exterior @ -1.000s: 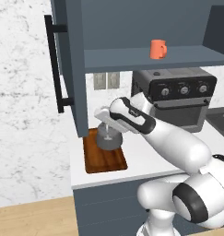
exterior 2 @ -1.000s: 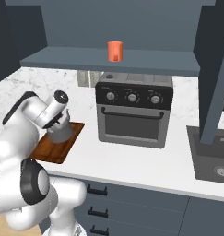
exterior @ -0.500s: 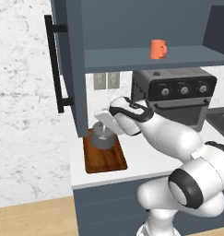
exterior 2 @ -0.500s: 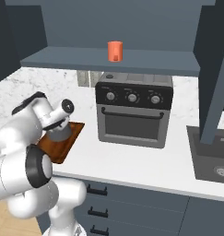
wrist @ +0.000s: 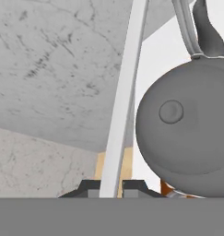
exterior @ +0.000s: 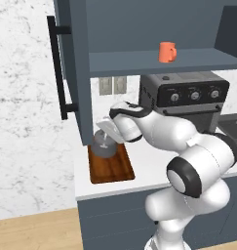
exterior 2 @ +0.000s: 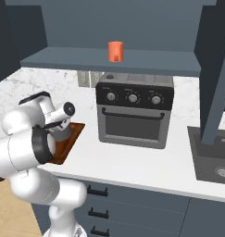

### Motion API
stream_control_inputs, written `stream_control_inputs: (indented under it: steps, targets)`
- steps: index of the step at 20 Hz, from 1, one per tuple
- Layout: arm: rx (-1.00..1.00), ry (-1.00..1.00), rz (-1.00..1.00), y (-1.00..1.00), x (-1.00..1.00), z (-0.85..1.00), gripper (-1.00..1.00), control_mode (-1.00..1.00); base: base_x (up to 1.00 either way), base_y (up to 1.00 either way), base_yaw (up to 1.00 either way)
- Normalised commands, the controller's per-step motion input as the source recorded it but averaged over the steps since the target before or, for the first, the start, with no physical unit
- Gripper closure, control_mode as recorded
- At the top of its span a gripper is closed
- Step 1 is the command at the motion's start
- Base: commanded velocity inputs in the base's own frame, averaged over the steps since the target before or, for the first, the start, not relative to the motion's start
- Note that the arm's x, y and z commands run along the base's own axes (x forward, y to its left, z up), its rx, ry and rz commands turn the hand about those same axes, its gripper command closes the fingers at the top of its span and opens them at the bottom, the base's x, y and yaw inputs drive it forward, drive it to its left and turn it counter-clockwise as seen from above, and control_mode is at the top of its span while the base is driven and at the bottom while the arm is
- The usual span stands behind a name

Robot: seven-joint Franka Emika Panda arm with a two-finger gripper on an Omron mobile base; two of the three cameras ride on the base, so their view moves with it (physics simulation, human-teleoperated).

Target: Pick the kettle from the counter and place it on the tray. Then pick the mug from the cabinet and place it on the tray. Then close the cabinet doors.

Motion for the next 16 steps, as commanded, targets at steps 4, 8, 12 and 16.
stream_control_inputs:
  steps: [4, 8, 12, 16]
  targets:
    - [0.00, -0.02, 0.00, 0.00, 0.32, -0.04, 1.00, -1.00, 0.00, 0.00, 0.00]
    - [0.00, -0.06, 0.00, 0.00, 0.25, -0.09, 1.00, -1.00, 0.00, 0.00, 0.00]
    - [0.00, -0.02, 0.00, 0.04, 0.14, -0.23, 1.00, -1.00, 0.00, 0.00, 0.00]
    - [-0.02, 0.00, 0.00, 0.15, 0.00, -0.26, -1.00, -1.00, 0.00, 0.00, 0.00]
